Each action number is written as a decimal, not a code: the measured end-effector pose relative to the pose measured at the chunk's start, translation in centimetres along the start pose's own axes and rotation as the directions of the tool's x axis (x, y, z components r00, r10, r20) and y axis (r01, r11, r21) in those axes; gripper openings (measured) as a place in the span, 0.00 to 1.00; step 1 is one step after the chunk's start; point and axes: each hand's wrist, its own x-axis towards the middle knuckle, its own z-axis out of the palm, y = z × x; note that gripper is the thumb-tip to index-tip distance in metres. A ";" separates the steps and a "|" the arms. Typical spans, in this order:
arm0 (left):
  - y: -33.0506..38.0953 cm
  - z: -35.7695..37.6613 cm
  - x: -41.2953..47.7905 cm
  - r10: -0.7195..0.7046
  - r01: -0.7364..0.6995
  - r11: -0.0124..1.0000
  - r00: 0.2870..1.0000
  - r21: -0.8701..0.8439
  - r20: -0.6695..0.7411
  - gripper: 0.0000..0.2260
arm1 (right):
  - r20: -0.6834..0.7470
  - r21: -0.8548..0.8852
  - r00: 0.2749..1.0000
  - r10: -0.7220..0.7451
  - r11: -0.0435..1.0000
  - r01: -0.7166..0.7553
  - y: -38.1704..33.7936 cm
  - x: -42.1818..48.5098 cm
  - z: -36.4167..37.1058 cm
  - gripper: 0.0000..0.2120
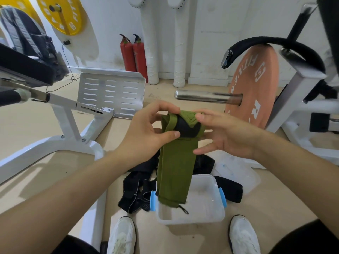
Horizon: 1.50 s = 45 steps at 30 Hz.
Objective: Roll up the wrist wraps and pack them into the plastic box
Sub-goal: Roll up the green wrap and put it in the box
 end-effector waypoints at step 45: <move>-0.9 -0.5 -0.1 0.081 -0.088 0.992 0.993 0.087 0.087 0.20 | -0.039 0.075 0.997 -0.063 0.995 0.066 1.0 0.4 0.1 0.24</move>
